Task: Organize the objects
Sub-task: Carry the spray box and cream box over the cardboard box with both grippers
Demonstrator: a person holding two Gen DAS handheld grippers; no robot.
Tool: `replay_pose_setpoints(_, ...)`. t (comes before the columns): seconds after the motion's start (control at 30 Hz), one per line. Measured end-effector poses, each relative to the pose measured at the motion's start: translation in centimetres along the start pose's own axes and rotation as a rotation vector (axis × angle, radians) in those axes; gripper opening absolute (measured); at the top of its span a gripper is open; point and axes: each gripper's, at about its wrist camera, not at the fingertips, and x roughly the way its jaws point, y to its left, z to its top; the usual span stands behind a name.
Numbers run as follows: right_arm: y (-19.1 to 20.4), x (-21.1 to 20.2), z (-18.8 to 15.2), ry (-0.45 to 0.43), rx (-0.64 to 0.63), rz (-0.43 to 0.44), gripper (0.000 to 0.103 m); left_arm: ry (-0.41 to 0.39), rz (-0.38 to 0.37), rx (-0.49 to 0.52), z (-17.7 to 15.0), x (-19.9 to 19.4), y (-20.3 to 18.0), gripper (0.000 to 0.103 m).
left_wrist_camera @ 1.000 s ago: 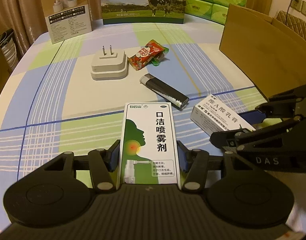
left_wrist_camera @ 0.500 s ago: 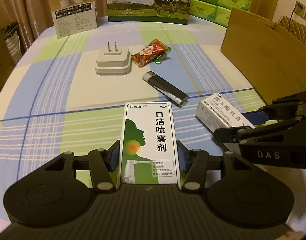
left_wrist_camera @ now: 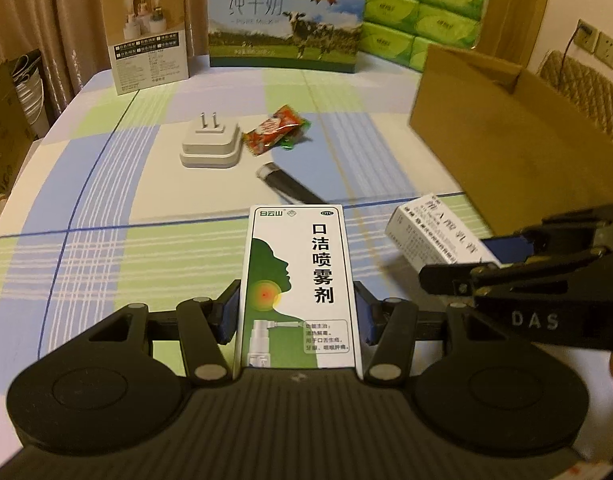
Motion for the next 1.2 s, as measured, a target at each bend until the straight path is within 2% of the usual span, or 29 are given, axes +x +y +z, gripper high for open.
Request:
replay_pose_setpoints(0.3,-0.2,-7.3,-2.6,-0.049,0.049,-0.026,0.035,-0.014,-0.009,-0.040,-1.7,-6.1,-3.9,0.051)
replay_pose_setpoints(0.57,-0.3,-12.6,-4.1,-0.102,0.049,-0.053,0.035,-0.032,0.000,-0.026,-2.5,-10.2,-6.1,0.051)
replay_pose_setpoints(0.93,-3.7,-17.7,-5.0,-0.157,0.095,-0.122,0.035,-0.051,-0.058,-0.001,-3.3,-14.4,-9.5,0.051)
replay_pose_setpoints(1.2,-6.1,-19.6,-5.8,-0.152,0.121,-0.179,0.035,-0.068,-0.086,0.036,-2.9,-15.9,-12.2,0.051)
